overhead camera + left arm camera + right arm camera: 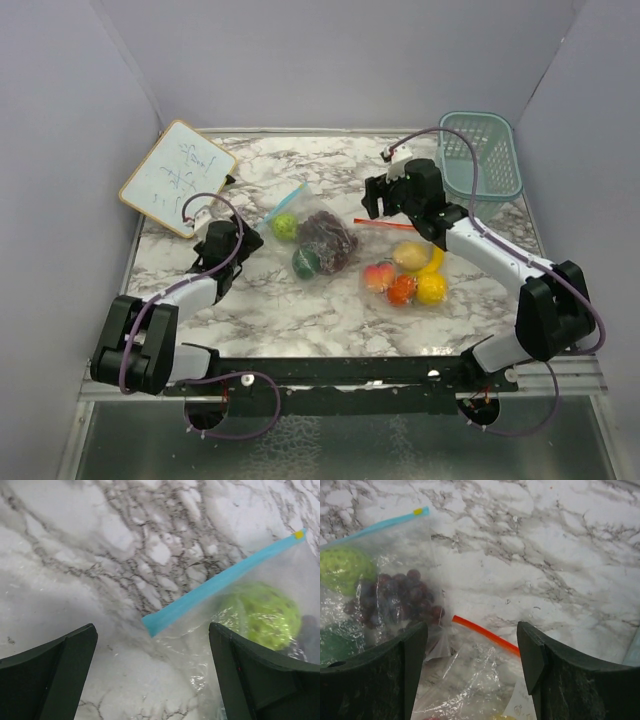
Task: Open the zip-top bag and remove the fake food
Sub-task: Pick up the zipper food storage bag at the center of the board.
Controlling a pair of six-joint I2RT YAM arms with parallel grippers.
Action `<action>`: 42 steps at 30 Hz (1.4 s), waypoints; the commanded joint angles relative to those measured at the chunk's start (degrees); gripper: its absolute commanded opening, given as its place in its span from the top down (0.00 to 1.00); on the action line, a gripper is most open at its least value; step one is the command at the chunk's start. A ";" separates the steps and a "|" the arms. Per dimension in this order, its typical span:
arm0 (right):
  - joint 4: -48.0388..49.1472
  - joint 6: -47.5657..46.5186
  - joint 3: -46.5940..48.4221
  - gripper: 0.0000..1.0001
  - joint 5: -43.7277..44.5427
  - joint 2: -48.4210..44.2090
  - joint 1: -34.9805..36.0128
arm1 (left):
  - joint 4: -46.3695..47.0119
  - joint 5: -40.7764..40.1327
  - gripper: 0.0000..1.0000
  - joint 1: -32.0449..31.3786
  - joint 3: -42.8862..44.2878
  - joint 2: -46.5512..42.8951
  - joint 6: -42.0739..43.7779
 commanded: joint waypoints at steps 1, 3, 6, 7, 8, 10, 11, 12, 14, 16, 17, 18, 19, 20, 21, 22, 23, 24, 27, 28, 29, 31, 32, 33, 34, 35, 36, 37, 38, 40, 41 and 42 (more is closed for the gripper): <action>3.47 3.88 -3.92 0.26 -1.42 0.31 1.45 | 16.20 10.67 0.03 4.78 -6.48 2.60 -8.32; 4.23 4.65 -5.98 0.25 -1.81 -0.31 1.68 | 19.68 12.69 0.02 5.82 -6.87 5.17 -8.68; 4.66 5.32 -8.15 0.26 -1.34 -1.24 1.80 | 25.34 14.94 0.05 6.42 -7.47 9.11 -10.32; 4.67 5.32 -8.68 0.26 -1.12 -1.52 1.80 | 27.34 15.53 0.08 6.54 -7.81 10.84 -11.12; 4.60 5.39 -9.10 0.26 -0.90 -1.78 1.80 | 29.40 16.14 0.12 6.61 -8.15 12.13 -11.95; 4.15 5.58 -9.65 0.26 -0.27 -2.46 1.80 | 32.84 17.32 0.28 6.63 -8.70 13.88 -13.47; 4.00 5.54 -10.06 0.26 0.06 -2.73 1.80 | 34.29 17.84 0.36 6.65 -8.92 14.35 -13.93; 3.84 5.56 -10.26 0.26 0.49 -2.95 1.80 | 35.11 18.23 0.46 6.65 -9.02 14.57 -14.28; 3.21 5.72 -10.28 0.27 1.28 -3.25 1.80 | 36.92 19.09 0.70 6.65 -9.16 14.52 -13.40; 1.76 6.33 -9.82 0.27 1.72 -3.52 1.79 | 37.48 19.48 0.88 6.65 -8.91 13.62 -11.48; 1.40 6.56 -9.82 0.27 1.70 -3.83 1.80 | 37.34 19.64 0.97 6.63 -8.62 12.81 -10.20; 1.34 6.68 -10.18 0.27 1.59 -4.36 1.78 | 37.42 20.14 1.00 6.65 -8.25 11.82 -8.38; 1.56 6.77 -10.59 0.27 1.62 -4.99 1.80 | 37.44 20.82 1.00 6.65 -7.70 10.73 -6.47; 1.74 6.81 -11.02 0.28 1.81 -5.58 1.80 | 37.56 21.64 1.00 6.65 -7.00 9.70 -4.57; 1.74 6.79 -11.38 0.28 2.04 -6.03 1.78 | 37.57 22.69 1.00 6.65 -6.04 8.68 -2.57; 1.79 6.75 -11.60 0.28 2.26 -6.35 1.80 | 37.46 24.48 1.00 6.65 -5.01 7.84 -0.51; 1.54 6.57 -11.58 0.28 2.43 -6.60 1.79 | 36.99 26.00 1.00 6.65 -3.45 7.23 1.36; 1.03 6.46 -11.36 0.28 2.62 -6.79 1.76 | 36.00 28.07 1.00 6.65 -0.65 6.84 3.06; 1.18 6.27 -11.47 0.28 3.46 -7.73 1.80 | 33.44 35.54 1.00 6.65 7.23 6.60 8.51; 1.31 6.14 -11.61 0.28 3.65 -8.00 1.80 | 33.11 38.56 1.00 6.65 10.11 6.79 9.79; 1.27 6.24 -11.79 0.28 3.76 -8.22 1.80 | 33.06 42.21 1.00 6.65 12.78 6.89 10.84; 1.19 6.31 -12.26 0.28 3.59 -8.79 1.80 | 33.86 49.06 1.00 6.60 16.57 6.84 11.97; 1.31 6.32 -12.56 0.28 3.48 -9.23 1.80 | 34.36 51.80 1.00 6.60 17.57 6.62 12.24; 1.52 6.35 -12.91 0.28 3.45 -9.80 1.80 | 34.43 53.80 1.00 6.65 17.93 6.30 12.44; 1.77 6.31 -13.32 0.28 3.57 -10.41 1.79 | 34.41 55.06 1.00 6.61 17.50 5.90 12.58; 2.04 6.23 -13.72 0.28 3.60 -11.09 1.76 | 34.66 55.75 1.00 6.57 16.43 5.59 13.02; 2.30 6.04 -14.05 0.29 3.76 -11.87 1.80 | 35.01 55.90 1.00 6.57 14.73 5.20 13.39; 2.64 5.97 -14.43 0.29 4.05 -12.47 1.80 | 35.75 55.51 1.00 6.57 12.81 5.01 13.31; 2.79 6.26 -14.63 0.29 4.52 -13.10 1.80 | 36.27 54.73 1.00 6.57 11.01 4.98 12.90; 2.84 6.93 -14.99 0.30 5.00 -14.06 1.80 | 37.54 54.34 1.00 6.57 8.18 5.45 12.45; 3.12 7.01 -15.35 0.30 5.03 -14.59 1.80 | 38.05 54.51 1.00 6.57 7.29 5.80 12.17; 3.75 7.12 -15.70 0.31 4.81 -15.05 1.80 | 38.17 54.32 1.00 6.57 6.76 6.03 11.83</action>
